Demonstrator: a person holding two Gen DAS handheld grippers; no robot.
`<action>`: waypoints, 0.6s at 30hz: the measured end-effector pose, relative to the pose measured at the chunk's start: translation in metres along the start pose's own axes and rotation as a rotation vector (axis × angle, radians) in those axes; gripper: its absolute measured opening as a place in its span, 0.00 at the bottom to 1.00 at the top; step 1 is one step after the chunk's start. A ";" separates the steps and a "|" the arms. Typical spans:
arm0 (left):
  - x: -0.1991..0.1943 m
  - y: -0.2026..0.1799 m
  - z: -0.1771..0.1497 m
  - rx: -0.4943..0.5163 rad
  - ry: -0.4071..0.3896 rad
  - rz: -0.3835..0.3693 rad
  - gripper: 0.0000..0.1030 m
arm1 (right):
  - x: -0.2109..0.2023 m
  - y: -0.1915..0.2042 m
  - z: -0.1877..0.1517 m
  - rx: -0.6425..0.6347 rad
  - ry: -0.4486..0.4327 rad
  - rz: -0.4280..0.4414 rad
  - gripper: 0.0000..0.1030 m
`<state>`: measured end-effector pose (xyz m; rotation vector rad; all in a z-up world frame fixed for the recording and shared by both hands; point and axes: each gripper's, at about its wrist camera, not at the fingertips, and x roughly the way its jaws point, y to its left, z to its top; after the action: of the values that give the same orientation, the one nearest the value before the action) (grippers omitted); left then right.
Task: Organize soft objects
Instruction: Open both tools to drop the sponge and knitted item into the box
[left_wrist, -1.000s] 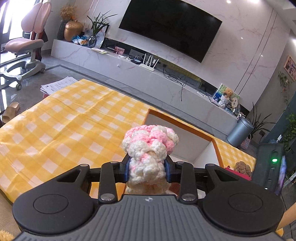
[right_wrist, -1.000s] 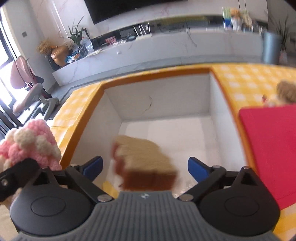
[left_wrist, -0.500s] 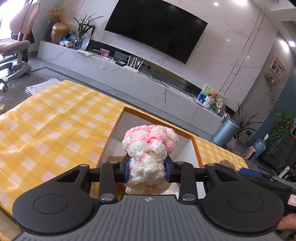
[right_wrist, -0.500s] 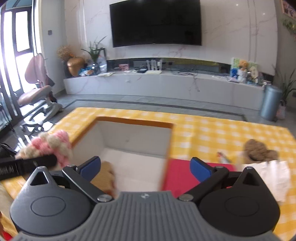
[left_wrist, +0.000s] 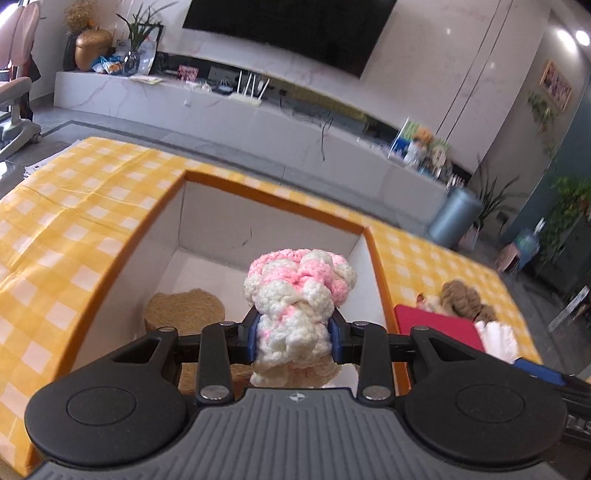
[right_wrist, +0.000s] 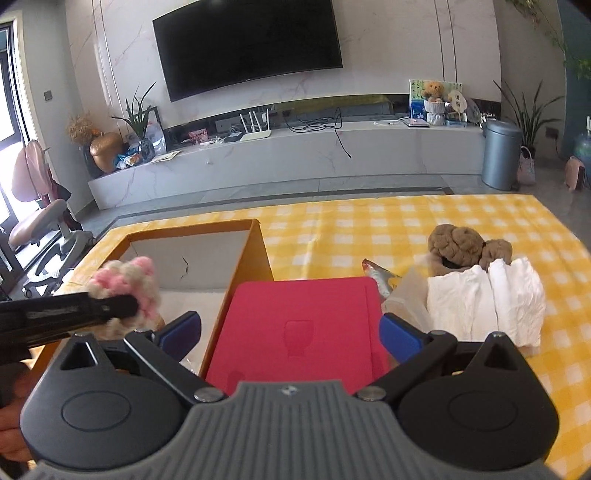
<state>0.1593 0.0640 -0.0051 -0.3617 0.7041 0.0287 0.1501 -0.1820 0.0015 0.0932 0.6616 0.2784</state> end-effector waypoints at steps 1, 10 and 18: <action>0.008 -0.005 0.002 0.018 0.029 0.019 0.39 | -0.001 -0.001 0.001 -0.002 0.001 -0.002 0.98; 0.040 -0.025 -0.005 0.136 0.098 0.083 0.40 | 0.002 -0.006 0.004 0.022 -0.012 -0.006 0.98; 0.009 -0.034 -0.011 0.122 -0.118 0.126 0.88 | 0.002 0.003 -0.001 -0.020 0.010 0.007 0.98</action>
<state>0.1645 0.0279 -0.0080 -0.1967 0.6079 0.1245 0.1502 -0.1788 -0.0005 0.0747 0.6686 0.2928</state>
